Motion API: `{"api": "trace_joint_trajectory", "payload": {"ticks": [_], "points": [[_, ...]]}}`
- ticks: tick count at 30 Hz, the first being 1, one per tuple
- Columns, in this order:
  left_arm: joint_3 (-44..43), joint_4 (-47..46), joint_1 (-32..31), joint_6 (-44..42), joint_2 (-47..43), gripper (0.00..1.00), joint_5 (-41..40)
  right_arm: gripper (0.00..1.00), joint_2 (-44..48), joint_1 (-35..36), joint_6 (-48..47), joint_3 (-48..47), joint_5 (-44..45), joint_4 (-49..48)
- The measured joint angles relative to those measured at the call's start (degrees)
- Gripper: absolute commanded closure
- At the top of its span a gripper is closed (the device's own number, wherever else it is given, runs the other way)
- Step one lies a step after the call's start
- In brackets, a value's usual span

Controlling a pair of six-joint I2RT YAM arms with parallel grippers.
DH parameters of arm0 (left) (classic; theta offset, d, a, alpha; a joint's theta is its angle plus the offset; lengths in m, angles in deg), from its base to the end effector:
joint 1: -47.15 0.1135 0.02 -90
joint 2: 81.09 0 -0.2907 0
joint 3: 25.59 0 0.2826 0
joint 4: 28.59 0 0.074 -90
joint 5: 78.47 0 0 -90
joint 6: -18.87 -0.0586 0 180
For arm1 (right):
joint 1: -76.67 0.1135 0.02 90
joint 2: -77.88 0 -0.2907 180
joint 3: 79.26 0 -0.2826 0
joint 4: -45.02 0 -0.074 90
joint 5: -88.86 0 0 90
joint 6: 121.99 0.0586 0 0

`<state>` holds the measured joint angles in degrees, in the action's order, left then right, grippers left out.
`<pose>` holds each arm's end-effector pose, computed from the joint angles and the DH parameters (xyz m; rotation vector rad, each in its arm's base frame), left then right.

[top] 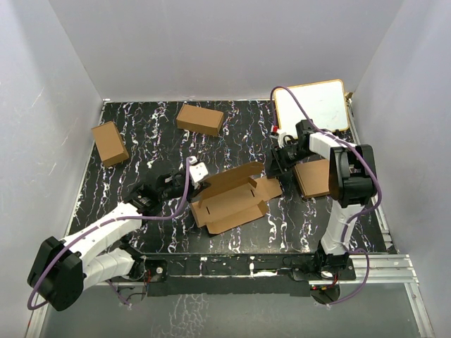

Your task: Fold the paper box

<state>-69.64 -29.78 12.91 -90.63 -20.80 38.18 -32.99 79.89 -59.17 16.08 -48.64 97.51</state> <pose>0.2078 -0.1732 0.2541 1.1158 1.4721 -0.6056 0.3963 0.0656 0.1489 -0.7867 2.4661 1.0600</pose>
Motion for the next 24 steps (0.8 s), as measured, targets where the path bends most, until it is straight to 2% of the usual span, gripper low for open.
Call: {"api": "trace_joint_trajectory", "payload": {"ticks": [1, 2, 9, 14, 17, 20, 24], "points": [[0.0, 0.0, 0.0, 0.0, 0.0, 1.00, 0.0, 0.88, -0.8, 0.0, -0.5, -0.7, 0.0, 0.8], [0.0, 0.0, 0.0, 0.0, 0.0, 1.00, 0.0, 0.92, -1.3, 0.0, -1.1, -1.4, 0.0, 1.7], [0.0, -0.1, 0.0, 0.2, -0.1, 1.00, -0.1, 0.92, -2.2, 0.0, -4.8, -3.2, -3.4, 7.6], [-1.8, 1.8, 0.0, -1.0, -0.1, 1.00, -0.2, 0.92, 2.2, 0.0, -4.6, -2.6, -4.7, 5.5], [-6.4, 4.7, 0.0, -3.8, 0.5, 1.00, -0.9, 0.92, 9.2, 0.1, -2.5, -0.6, -5.4, -2.3], [-11.7, 6.7, 0.0, -7.1, 1.4, 1.00, -2.3, 0.92, 17.0, 0.5, 0.8, 4.6, -6.0, -14.3], [-15.0, 8.4, 0.0, -10.1, 2.5, 1.00, -3.5, 0.92, 26.1, 2.5, 6.2, 19.4, -5.9, -38.1]]}}
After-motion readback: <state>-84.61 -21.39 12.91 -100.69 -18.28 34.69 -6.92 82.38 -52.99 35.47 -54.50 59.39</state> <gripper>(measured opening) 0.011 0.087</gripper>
